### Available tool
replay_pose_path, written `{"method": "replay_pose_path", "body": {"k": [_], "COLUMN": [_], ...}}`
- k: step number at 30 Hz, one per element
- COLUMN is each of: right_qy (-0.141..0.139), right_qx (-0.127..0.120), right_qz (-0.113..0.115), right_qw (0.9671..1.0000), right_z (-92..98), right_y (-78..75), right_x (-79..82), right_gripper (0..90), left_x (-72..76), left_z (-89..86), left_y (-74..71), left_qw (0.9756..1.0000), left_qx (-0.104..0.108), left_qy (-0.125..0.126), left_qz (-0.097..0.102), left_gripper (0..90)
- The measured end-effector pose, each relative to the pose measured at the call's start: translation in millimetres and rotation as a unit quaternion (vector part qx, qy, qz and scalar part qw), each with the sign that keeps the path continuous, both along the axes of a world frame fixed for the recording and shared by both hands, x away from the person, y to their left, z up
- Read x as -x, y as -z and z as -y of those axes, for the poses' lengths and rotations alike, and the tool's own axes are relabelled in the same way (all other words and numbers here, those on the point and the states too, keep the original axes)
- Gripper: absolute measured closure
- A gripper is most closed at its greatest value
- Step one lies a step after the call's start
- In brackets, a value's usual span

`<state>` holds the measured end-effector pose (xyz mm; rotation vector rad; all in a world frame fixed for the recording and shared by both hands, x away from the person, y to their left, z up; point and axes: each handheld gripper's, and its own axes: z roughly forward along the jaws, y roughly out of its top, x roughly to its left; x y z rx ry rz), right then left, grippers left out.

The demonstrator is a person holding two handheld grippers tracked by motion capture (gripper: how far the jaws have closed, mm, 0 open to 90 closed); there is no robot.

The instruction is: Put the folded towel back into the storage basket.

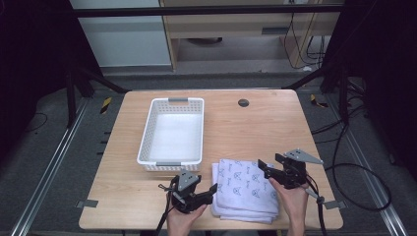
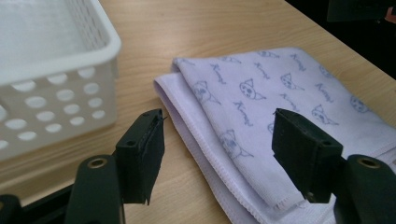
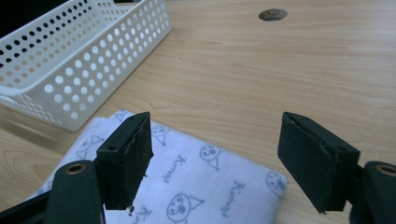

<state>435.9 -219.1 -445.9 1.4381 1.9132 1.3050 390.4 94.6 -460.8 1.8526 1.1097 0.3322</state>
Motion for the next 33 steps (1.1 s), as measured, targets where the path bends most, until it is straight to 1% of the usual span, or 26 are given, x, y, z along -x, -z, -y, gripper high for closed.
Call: {"method": "replay_pose_path", "body": {"k": [3,6,7,9,12,14,17,18,20,22,23,27,28,30,33], "right_qy": [-0.002,-0.009,-0.011,-0.009,0.002,0.003,0.005,0.005,0.006,0.006,0.008,0.011,0.013,0.016,0.016], "right_qx": [-0.001,0.004,0.009,0.010,0.003,0.010,0.010,0.010,0.011,0.013,0.014,0.017,0.014,0.015,0.024], "right_qz": [-0.004,-0.017,-0.018,-0.018,-0.021,-0.020,-0.032,-0.032,-0.037,-0.037,-0.044,-0.054,-0.058,-0.066,-0.079], "right_qw": [1.0000,0.9998,0.9997,0.9997,0.9998,0.9998,0.9994,0.9994,0.9992,0.9992,0.9989,0.9983,0.9981,0.9976,0.9965], "right_z": [-1.2,-3.6,-4.0,-3.6,0.2,2.7,4.8,4.8,5.6,5.8,5.7,6.5,6.6,6.9,6.2], "right_y": [4.8,9.7,11.3,13.8,17.8,21.3,26.9,26.9,30.7,31.6,33.1,37.0,38.2,41.3,45.8], "right_x": [-0.6,-2.3,-2.6,-2.1,-1.2,-0.6,-0.1,-0.1,-1.2,-1.9,-2.8,-4.5,-4.7,-5.5,-6.9], "right_gripper": [23.7,22.7,22.9,23.6,26.2,28.1,30.0,30.0,31.5,32.2,33.5,34.2,34.3,34.3,34.8], "left_x": [-0.4,0.1,0.1,0.0,0.1,-0.2,-1.3,-1.3,-1.8,-2.0,-2.5,-3.5,-3.3,-2.9,-2.4], "left_z": [3.5,9.0,10.2,12.6,16.2,18.2,20.5,20.5,23.2,23.5,24.8,26.9,28.0,29.4,31.1], "left_y": [5.7,11.7,13.2,16.8,21.4,24.5,29.8,29.8,33.8,34.6,36.8,41.0,42.0,42.9,44.1], "left_qw": [0.9999,0.9998,0.9998,0.9996,0.9994,0.9993,0.9990,0.9990,0.9986,0.9985,0.9984,0.9981,0.9982,0.9981,0.9982], "left_qx": [0.003,-0.006,-0.008,-0.009,-0.013,-0.016,-0.017,-0.017,-0.024,-0.025,-0.025,-0.028,-0.029,-0.033,-0.036], "left_qy": [0.004,0.011,0.011,0.012,0.016,0.018,0.019,0.019,0.023,0.024,0.023,0.023,0.023,0.022,0.020], "left_qz": [-0.009,-0.015,-0.017,-0.022,-0.027,-0.029,-0.036,-0.036,-0.041,-0.042,-0.044,-0.049,-0.048,-0.047,-0.044], "left_gripper": [32.8,32.1,31.9,31.7,31.0,30.4,30.2,30.0,29.6,29.4,29.2,28.3,28.3,28.2,27.6]}}
